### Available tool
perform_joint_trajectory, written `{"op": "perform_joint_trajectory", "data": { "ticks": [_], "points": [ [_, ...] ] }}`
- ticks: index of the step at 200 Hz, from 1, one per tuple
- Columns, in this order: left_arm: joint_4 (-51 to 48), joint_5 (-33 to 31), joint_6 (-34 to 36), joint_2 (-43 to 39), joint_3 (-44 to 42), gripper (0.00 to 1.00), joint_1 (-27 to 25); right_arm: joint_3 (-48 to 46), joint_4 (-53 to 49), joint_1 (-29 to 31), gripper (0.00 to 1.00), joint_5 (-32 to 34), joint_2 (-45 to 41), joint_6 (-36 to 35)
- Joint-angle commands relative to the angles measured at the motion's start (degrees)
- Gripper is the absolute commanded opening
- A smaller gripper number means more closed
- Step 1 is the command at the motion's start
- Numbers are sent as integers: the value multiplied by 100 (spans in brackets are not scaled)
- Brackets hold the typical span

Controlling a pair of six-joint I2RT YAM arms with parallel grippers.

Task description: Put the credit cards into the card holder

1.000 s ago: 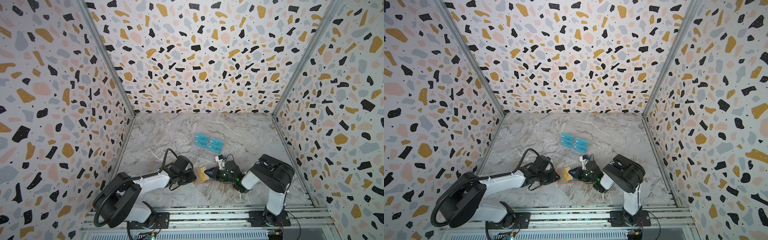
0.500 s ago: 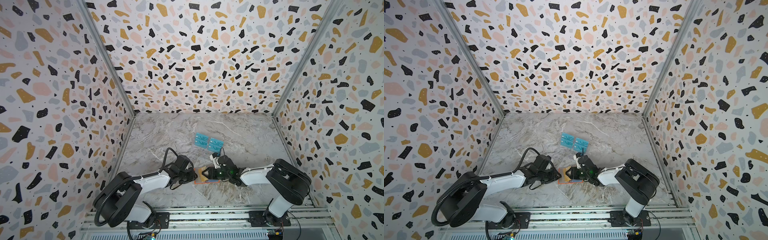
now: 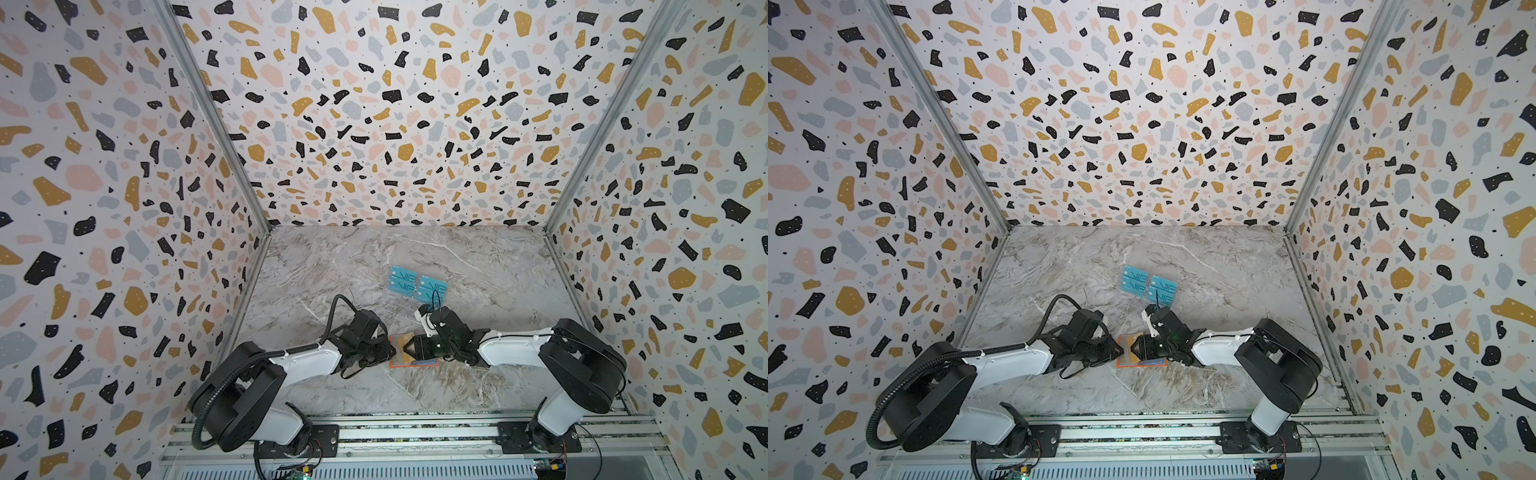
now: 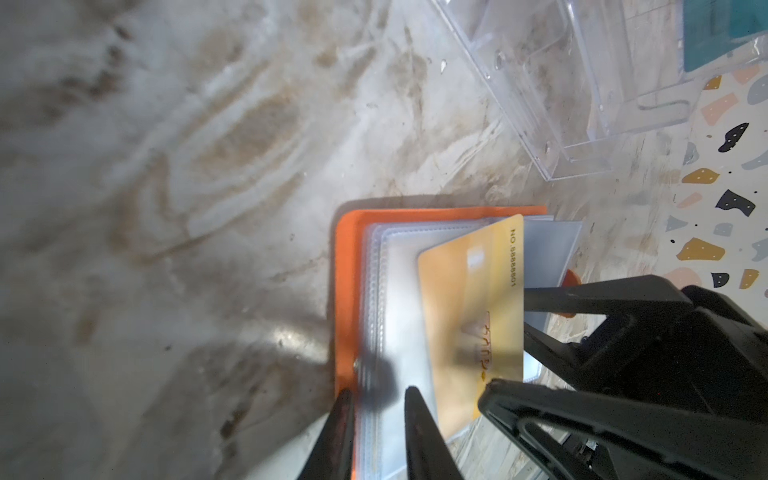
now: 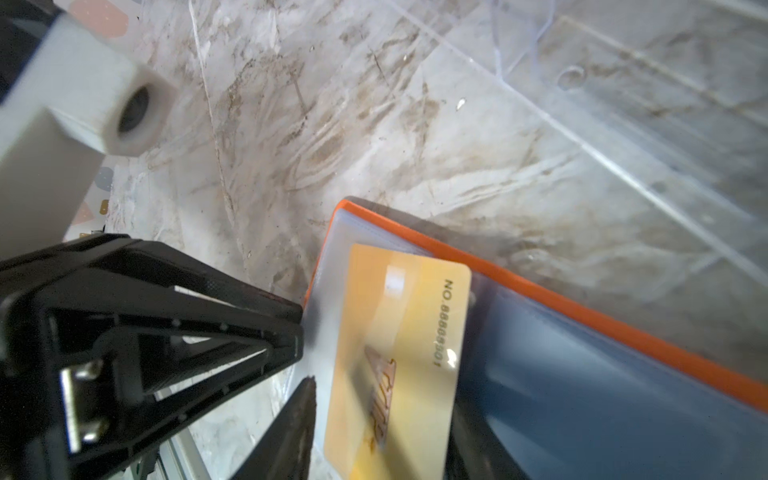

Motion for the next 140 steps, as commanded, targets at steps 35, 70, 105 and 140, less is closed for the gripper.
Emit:
{"op": "perform_joint_trajectory", "data": {
  "ticks": [35,70,105,140],
  "points": [
    [32,60,116,26,108,25,5,184,-942,36,58,313,-370,-544],
    [19,25,81,0,100,25,5,198,-886,76,58,163,-168,-578],
    [0,15,81,-4,114,25,5,330,-1019,167,58,134,4,-554],
    [36,44,72,8,106,25,5,439,-1328,281,58,459,-73,-558]
  ]
}}
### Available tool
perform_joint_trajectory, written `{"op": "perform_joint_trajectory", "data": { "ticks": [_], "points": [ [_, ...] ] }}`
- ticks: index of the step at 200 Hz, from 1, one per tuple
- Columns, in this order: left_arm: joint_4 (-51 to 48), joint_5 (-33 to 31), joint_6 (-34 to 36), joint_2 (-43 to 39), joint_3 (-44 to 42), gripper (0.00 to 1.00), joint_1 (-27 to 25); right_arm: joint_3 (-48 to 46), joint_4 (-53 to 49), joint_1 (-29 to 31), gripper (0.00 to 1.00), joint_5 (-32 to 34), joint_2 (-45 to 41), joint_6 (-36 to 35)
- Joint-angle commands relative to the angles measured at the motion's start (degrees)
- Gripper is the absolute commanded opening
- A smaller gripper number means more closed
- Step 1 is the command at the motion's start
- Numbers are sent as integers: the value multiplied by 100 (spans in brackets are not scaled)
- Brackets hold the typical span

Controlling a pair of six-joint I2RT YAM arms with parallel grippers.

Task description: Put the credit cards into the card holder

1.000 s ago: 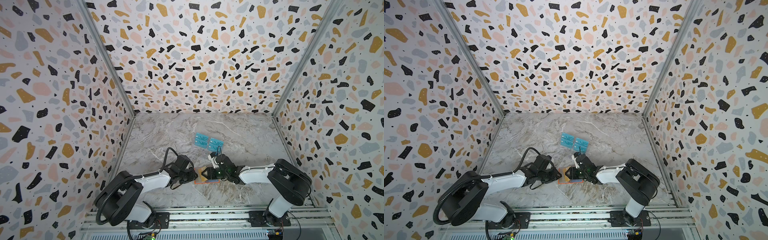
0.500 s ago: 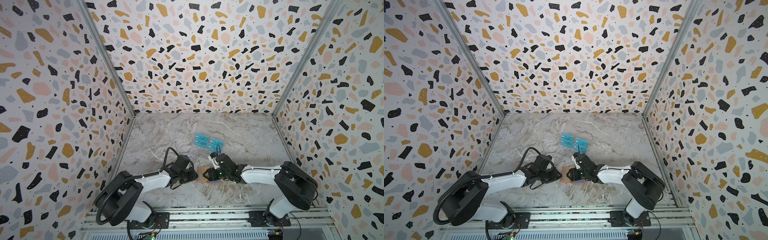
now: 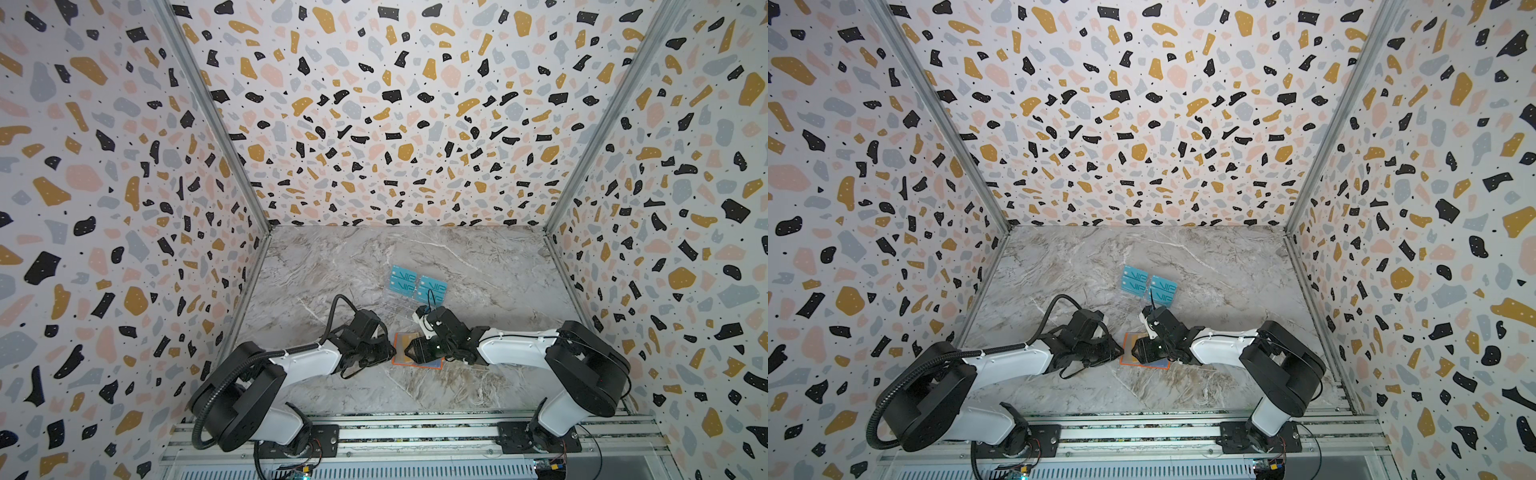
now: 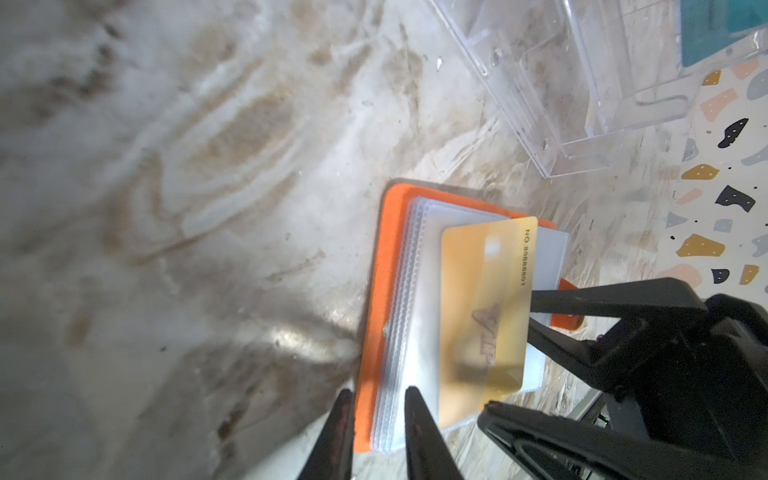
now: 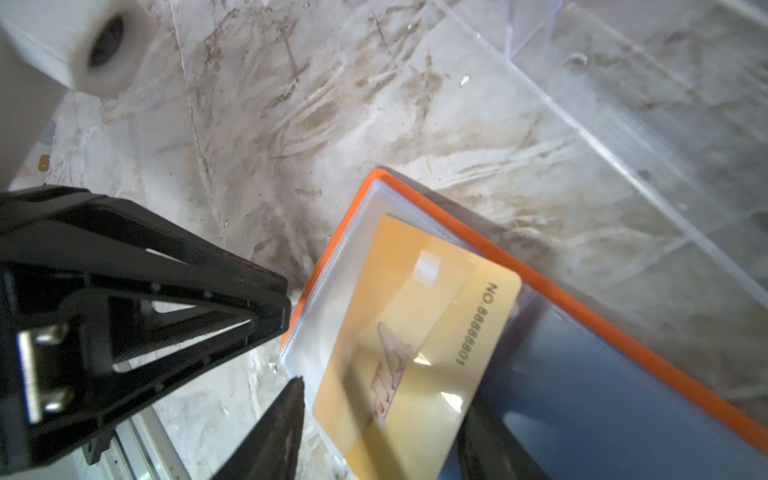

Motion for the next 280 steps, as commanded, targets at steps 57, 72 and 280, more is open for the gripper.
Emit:
{"op": "perform_joint_trajectory", "data": {
  "ticks": [57,72,280],
  "points": [
    [168,76,-20,13,105,25,5,414,-658,227,58,92,246,192],
    [213,77,-61,-17,74,25,5,451,-646,299,56,106,325,313],
    [53,-170,55,-194,98,26,-48,842,-1314,393,59,410,98,110]
  ]
}}
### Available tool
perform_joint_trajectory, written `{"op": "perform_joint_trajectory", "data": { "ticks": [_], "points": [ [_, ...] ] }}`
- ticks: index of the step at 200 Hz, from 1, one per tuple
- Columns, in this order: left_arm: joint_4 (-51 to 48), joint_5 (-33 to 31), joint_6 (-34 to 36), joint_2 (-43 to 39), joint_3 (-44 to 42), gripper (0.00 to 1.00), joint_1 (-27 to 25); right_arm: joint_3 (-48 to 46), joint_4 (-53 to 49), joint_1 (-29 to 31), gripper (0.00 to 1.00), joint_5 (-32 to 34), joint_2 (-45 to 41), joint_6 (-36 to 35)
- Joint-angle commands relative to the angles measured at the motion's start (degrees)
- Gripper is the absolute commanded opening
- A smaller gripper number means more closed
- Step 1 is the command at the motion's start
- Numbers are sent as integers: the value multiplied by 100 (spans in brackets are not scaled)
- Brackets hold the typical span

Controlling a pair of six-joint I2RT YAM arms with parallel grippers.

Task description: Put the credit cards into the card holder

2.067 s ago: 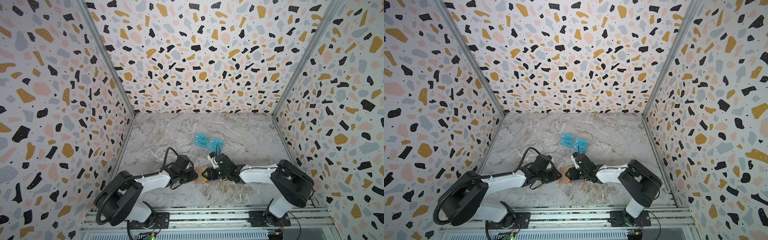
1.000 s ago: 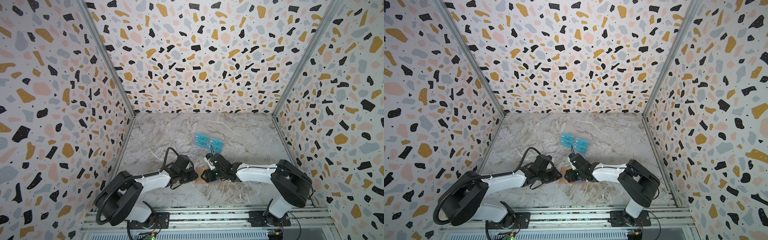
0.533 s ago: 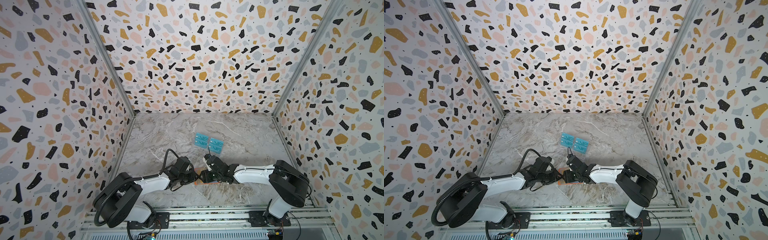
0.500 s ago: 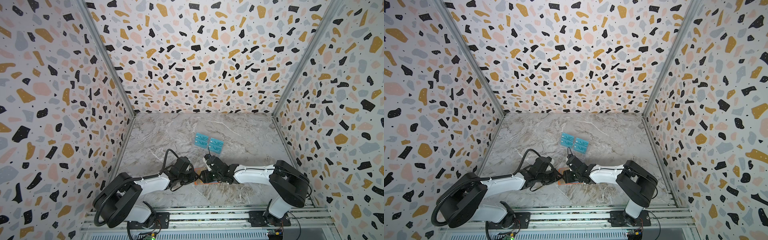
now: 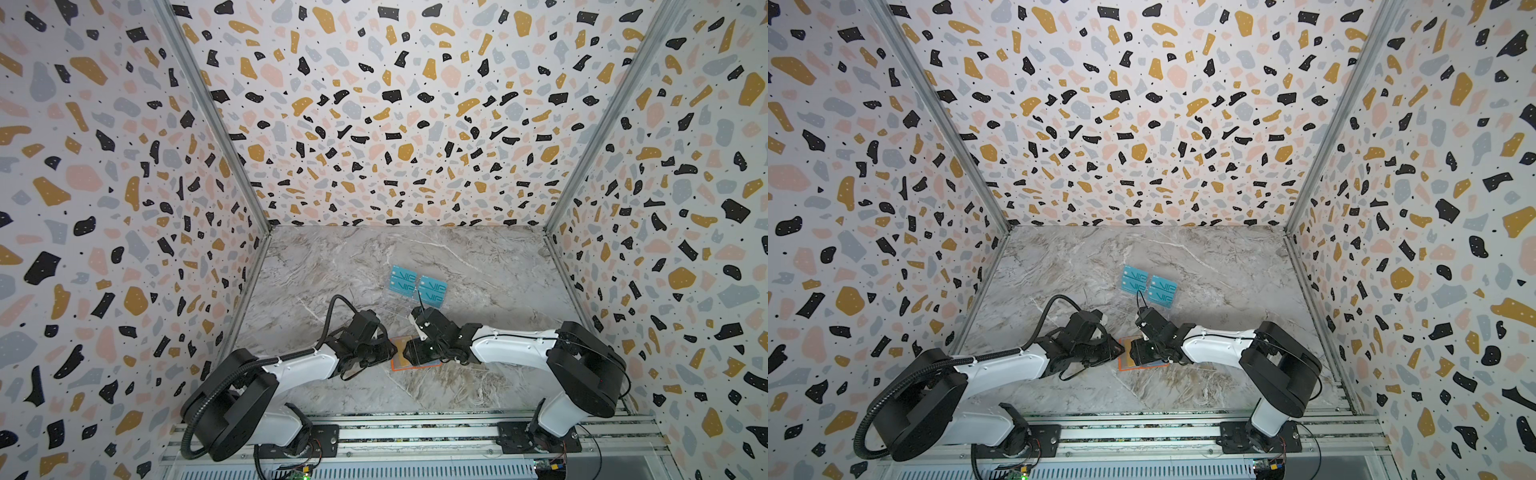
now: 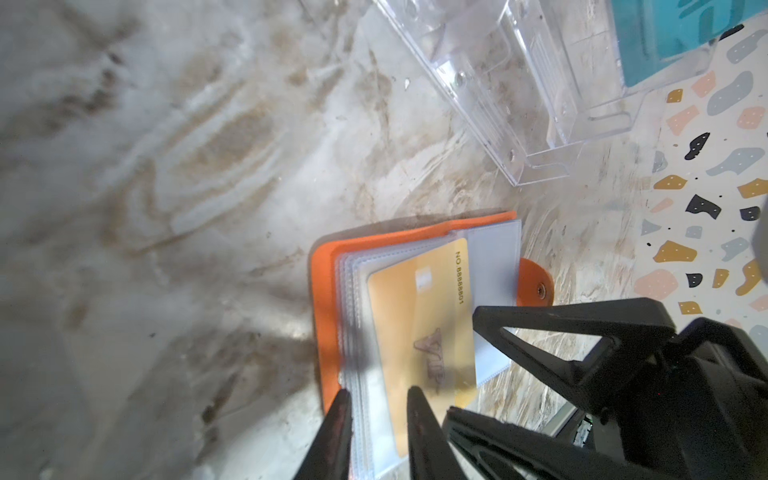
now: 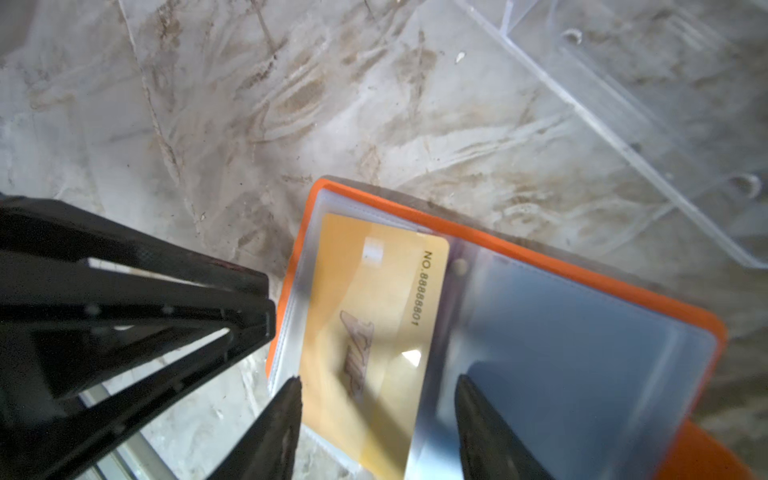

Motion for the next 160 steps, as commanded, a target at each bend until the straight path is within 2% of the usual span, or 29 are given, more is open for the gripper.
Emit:
{"op": "perform_joint_trajectory", "data": {
  "ticks": [1,73,160],
  "points": [
    [-46,3,186,92,174,26,27,202,-219,29,59,-158,35,-128],
    [185,104,93,142,-48,26,27,408,-349,168,56,-276,224,-118],
    [107,63,114,-36,-190,26,35,847,-789,478,56,289,560,-228]
  ]
}}
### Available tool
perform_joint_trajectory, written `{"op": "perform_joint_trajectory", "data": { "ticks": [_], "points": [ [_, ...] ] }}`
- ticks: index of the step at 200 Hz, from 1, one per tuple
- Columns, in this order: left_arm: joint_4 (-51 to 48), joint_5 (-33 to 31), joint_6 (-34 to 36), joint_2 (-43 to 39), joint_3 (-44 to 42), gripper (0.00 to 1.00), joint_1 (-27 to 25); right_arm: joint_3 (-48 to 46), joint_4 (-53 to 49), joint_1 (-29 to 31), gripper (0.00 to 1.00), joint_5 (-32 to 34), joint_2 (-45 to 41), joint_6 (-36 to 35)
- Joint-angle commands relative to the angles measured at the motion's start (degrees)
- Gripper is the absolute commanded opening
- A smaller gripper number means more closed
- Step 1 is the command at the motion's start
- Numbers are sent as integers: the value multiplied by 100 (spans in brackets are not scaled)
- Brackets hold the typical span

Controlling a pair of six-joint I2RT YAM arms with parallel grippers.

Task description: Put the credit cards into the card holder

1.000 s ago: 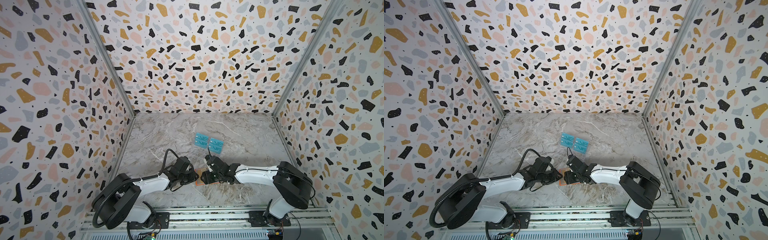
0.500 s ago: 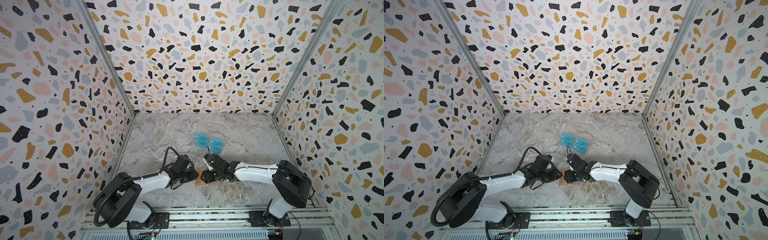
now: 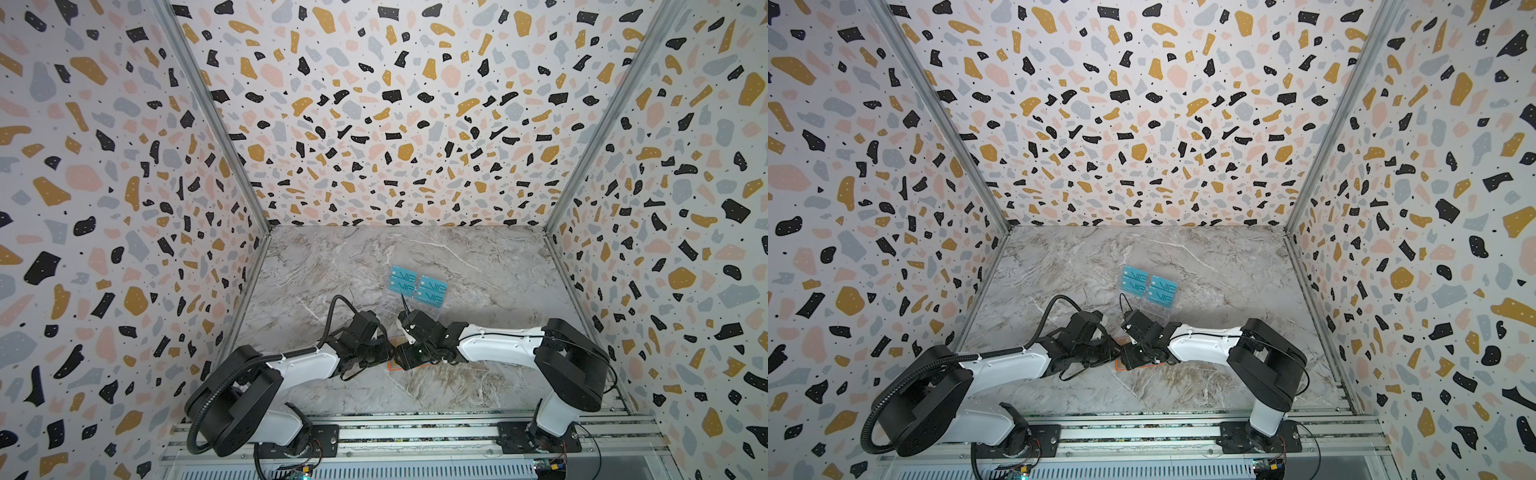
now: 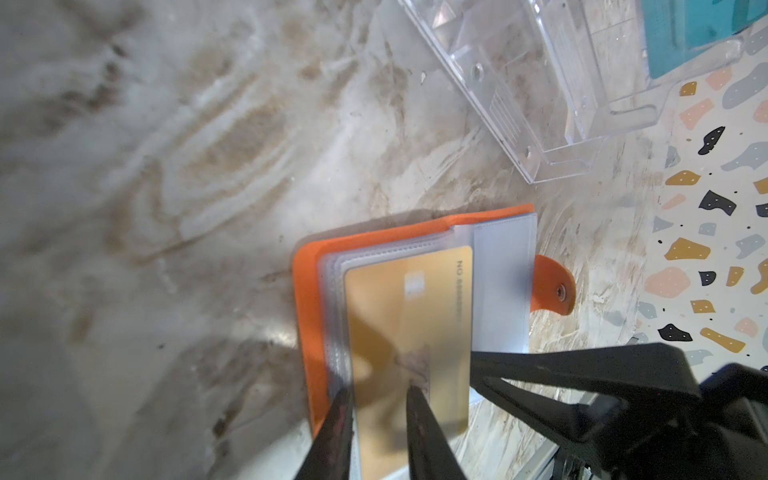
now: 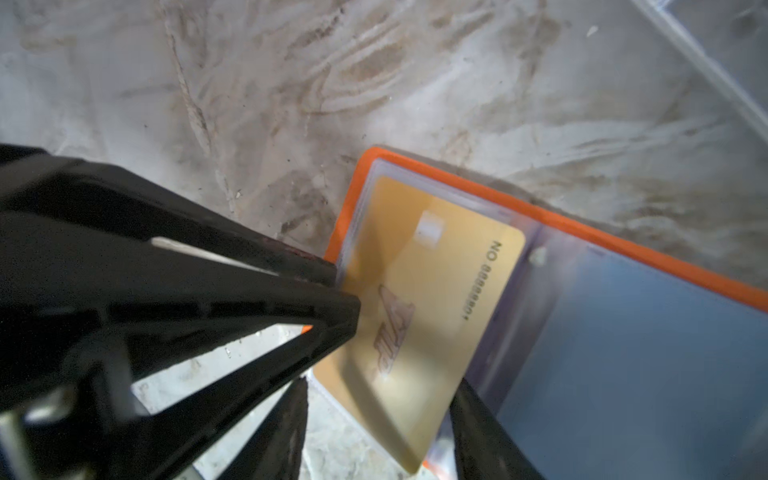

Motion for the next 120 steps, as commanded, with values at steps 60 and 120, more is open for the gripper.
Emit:
{"op": "perform_joint_trajectory", "data": {
  "ticks": [60,120],
  "points": [
    [-831,-490,519,-338,96,27,143,161,-218,109,56,274,46,-193],
    [-672,-363,536,-194,186,28,143,-263,428,2,59,3,-513,-93]
  ]
}}
